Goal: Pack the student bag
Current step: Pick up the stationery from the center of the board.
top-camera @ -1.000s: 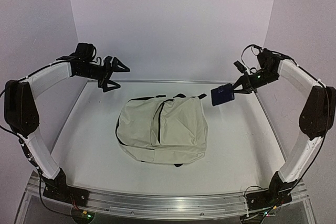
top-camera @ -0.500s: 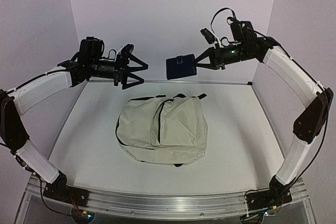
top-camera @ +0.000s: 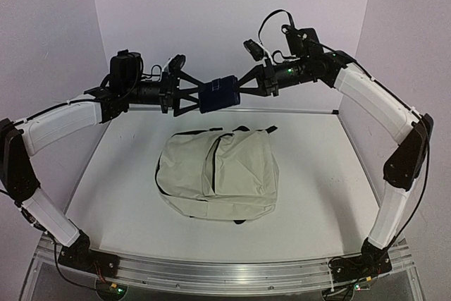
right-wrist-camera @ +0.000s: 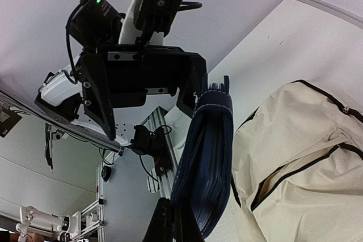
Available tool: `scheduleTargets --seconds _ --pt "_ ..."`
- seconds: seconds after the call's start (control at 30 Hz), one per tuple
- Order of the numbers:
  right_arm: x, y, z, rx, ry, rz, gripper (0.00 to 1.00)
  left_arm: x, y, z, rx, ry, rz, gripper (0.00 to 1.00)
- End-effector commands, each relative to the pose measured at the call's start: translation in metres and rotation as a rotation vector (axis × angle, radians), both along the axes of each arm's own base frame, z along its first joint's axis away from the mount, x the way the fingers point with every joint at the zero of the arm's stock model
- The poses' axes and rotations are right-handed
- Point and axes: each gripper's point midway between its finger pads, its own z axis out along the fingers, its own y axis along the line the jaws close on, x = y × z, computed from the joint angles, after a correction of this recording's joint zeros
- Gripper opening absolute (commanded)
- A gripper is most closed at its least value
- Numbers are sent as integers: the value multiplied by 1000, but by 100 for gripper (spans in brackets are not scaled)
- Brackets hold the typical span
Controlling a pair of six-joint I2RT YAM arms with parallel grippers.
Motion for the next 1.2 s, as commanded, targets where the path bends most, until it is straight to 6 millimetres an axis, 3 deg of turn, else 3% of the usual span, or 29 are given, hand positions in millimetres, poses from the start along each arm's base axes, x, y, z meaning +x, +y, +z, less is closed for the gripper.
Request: scheduleTargets --seconds 0.0,0.17,0.3,0.5,0.57,0.8,0.83,0.87,0.93,0.97,1.07,1.17 --pt "-10 9 39 94 -77 42 0 2 -2 9 -36 -53 14 87" --pt "-12 11 38 94 -76 45 0 7 3 -3 6 -32 76 75" --pt "-11 11 37 91 -76 43 0 6 9 -5 16 -41 115 49" --pt "-5 14 19 61 -51 29 0 2 15 4 -6 -70 143 10" --pt "1 15 10 43 -47 13 0 2 19 7 -9 -82 172 3" --pt "17 18 -22 -23 -13 -45 3 2 36 12 -12 -91 256 0" --pt "19 18 -25 -29 -9 -51 7 2 38 11 -10 -89 270 0" --pt "21 19 -28 -34 -4 -54 19 3 42 11 -10 -84 290 0" --pt "26 19 -37 -53 3 -73 55 8 54 7 -3 -59 344 0" --pt "31 18 -43 -72 5 -95 61 10 61 4 6 -44 373 0" --pt "47 11 -67 -162 -8 -184 71 16 82 -15 50 24 452 0" --pt "60 5 -94 -265 -20 -261 65 16 99 -32 67 87 496 0"
